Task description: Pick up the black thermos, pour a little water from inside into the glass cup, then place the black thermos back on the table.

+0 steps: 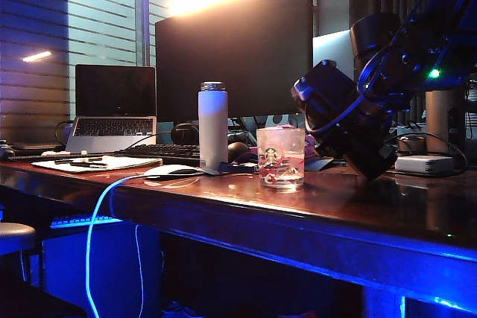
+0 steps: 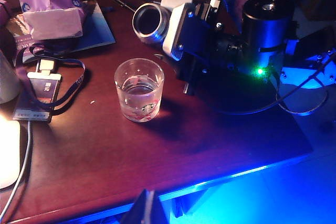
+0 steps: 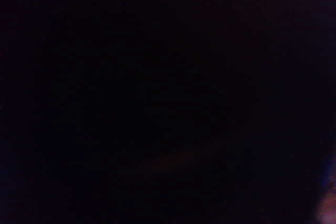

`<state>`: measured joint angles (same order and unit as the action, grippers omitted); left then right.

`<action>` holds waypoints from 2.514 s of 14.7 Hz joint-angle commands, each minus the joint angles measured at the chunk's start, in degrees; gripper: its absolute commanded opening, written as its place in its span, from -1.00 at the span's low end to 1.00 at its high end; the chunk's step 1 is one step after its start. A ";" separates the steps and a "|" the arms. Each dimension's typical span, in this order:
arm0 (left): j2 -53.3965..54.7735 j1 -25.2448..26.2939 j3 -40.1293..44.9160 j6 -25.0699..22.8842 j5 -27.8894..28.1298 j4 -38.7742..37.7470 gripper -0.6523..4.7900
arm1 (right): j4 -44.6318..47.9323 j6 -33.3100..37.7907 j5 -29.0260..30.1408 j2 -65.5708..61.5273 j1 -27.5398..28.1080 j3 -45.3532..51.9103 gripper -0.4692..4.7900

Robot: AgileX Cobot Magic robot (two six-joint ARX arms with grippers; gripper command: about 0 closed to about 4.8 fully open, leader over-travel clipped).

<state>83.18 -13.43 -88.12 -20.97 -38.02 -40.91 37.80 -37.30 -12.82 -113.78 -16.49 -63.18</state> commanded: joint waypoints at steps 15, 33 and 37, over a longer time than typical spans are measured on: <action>-0.11 0.02 -0.20 -0.04 -0.37 0.74 -0.77 | 1.18 -17.49 -5.31 1.29 -0.17 -0.57 -0.65; -0.11 0.02 -0.20 -0.04 -0.37 0.74 -0.77 | 3.13 -32.09 -5.27 4.09 -1.79 -0.63 -0.65; -0.11 0.02 -0.20 -0.04 -0.37 0.74 -0.77 | 3.10 -35.89 -5.16 4.09 -1.79 -0.63 -0.62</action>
<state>83.18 -13.43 -88.12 -20.97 -38.02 -40.91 36.97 -71.61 -17.85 -110.78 -18.26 -63.18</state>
